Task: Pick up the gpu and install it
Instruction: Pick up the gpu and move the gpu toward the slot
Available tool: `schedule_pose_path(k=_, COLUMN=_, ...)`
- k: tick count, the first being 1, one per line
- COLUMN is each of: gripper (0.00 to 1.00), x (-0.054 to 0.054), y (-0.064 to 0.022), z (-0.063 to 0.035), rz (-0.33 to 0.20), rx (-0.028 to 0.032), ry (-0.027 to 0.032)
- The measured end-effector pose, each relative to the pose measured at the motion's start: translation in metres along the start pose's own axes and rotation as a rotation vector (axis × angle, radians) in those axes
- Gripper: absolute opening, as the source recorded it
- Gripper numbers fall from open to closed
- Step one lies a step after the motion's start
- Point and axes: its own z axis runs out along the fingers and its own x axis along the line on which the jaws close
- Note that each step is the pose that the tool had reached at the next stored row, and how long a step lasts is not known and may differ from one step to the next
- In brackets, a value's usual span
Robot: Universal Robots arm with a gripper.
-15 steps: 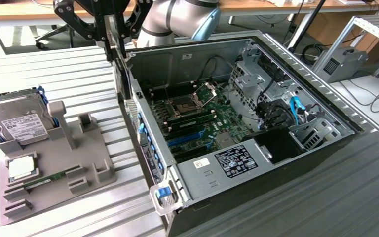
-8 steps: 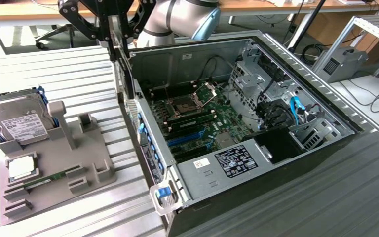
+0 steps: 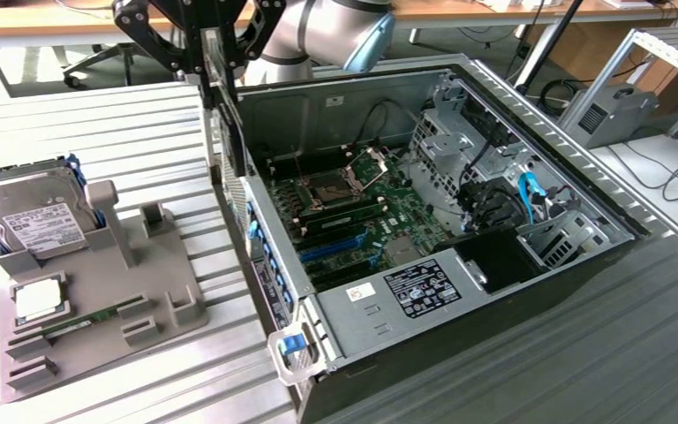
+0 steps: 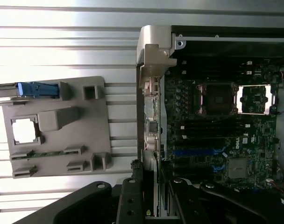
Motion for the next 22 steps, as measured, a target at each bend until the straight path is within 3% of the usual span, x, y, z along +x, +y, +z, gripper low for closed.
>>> schedule_pose_path(k=4, gripper=0.26, x=-0.004, y=0.0001, z=0.0007, rz=0.0, rx=0.0, ry=0.0001)
schedule_pose_path(k=13, gripper=0.26, x=-0.068, y=0.0013, z=0.0196, rz=0.0, rx=0.0, ry=0.0001)
schedule_pose_path(k=16, gripper=0.26, x=-0.07, y=0.0014, z=0.0244, rz=0.0, rx=0.0, ry=0.0)
schedule_pose_path(k=20, gripper=0.26, x=-0.091, y=0.0023, z=0.0474, rz=0.0, rx=-0.0001, ry=-0.0001)
schedule_pose_path(k=22, gripper=0.26, x=-0.099, y=0.0025, z=0.054, rz=0.0, rx=-0.0001, ry=-0.0001)
